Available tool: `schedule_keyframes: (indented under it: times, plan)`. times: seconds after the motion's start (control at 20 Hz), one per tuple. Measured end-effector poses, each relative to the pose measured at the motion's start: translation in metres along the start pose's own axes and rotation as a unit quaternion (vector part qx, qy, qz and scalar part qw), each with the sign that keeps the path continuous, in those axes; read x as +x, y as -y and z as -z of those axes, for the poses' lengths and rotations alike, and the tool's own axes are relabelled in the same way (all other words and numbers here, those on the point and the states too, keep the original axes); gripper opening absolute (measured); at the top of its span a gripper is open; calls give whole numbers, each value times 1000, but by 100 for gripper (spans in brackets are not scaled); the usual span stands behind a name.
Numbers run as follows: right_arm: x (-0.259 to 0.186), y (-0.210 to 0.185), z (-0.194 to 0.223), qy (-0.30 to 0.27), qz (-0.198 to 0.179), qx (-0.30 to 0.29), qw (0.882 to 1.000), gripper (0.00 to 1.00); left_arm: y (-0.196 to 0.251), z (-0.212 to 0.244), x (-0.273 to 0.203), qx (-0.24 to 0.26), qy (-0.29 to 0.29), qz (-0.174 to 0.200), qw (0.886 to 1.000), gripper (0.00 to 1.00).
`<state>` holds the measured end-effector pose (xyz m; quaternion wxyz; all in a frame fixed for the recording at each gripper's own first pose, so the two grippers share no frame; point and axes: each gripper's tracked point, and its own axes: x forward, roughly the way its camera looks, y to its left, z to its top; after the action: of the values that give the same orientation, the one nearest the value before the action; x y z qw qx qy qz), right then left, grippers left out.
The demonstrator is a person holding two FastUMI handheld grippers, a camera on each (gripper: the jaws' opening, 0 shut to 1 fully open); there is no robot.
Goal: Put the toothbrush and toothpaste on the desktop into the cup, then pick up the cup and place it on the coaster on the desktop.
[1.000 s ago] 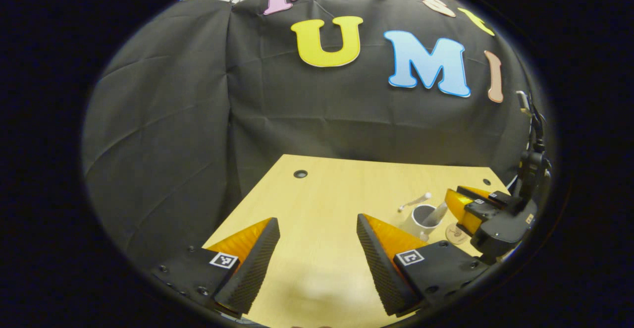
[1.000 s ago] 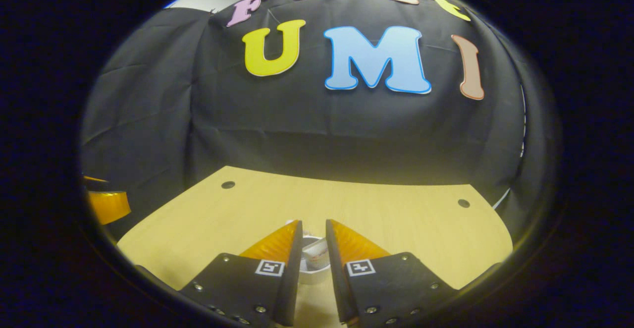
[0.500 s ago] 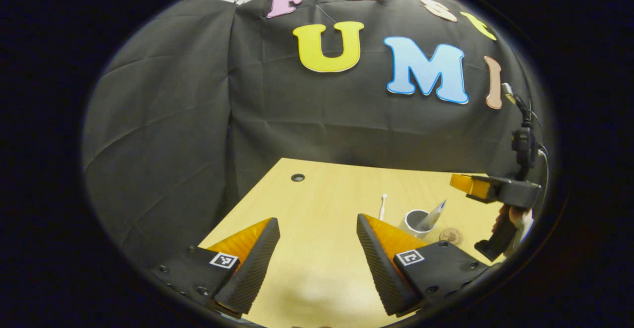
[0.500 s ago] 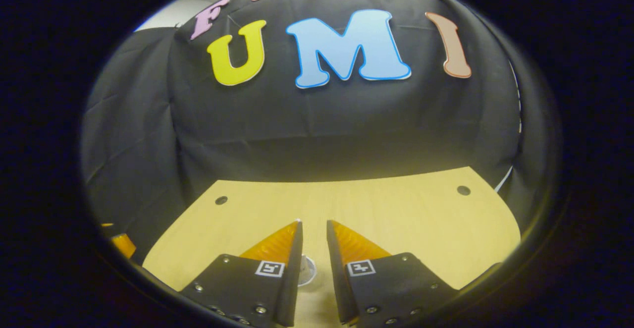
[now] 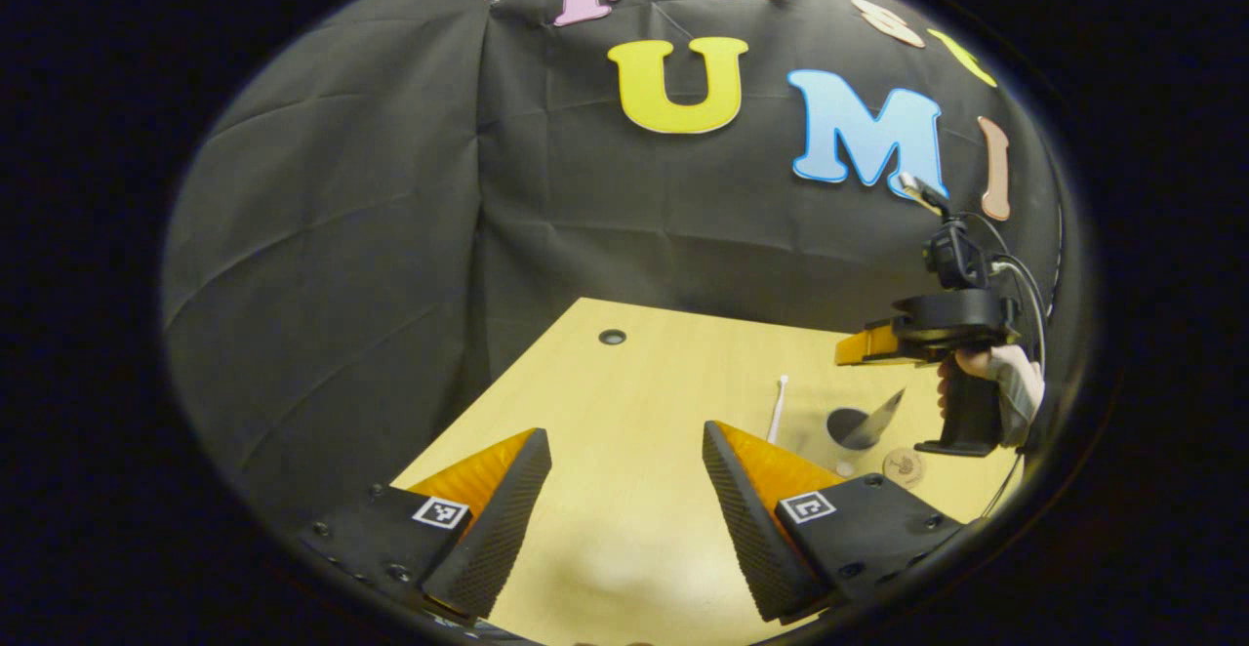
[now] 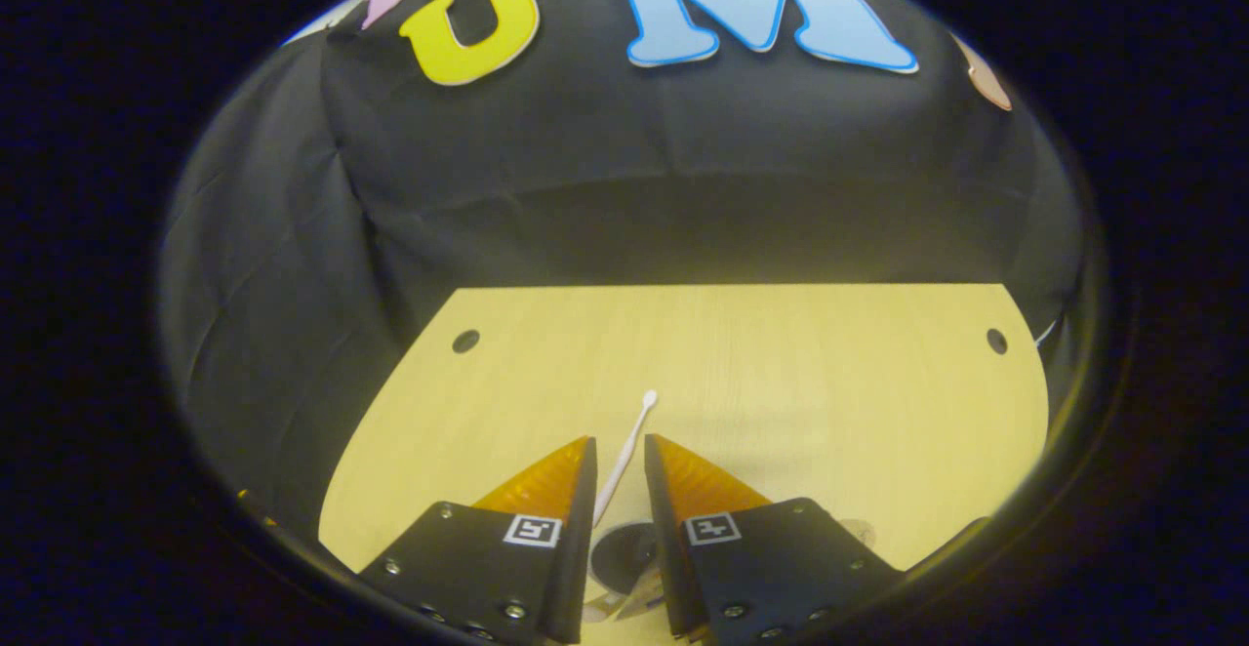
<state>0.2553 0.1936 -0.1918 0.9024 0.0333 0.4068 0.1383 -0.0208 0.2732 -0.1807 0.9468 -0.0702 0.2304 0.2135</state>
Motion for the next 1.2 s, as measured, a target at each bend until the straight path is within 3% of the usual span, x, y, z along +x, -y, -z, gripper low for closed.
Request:
schedule_keyframes:
  times: [0.2, 0.45, 0.85, 1.2]
  plan:
    - [34, -2, 19, -106, -7, 16, 994, 34, -20, 12, 6, -16, -11, -18, 1000, 100]
    - [51, 14, 40, -200, -2, 84, 976, 33, -51, 26, 13, -30, -25, -46, 998, 100]
    - [69, 43, 37, -231, 35, 148, 961, 34, -81, 49, 21, -51, -52, -80, 994, 100]
    - [97, 56, 50, -242, 75, 153, 955, 33, -99, 69, 17, -59, -70, -98, 991, 100]
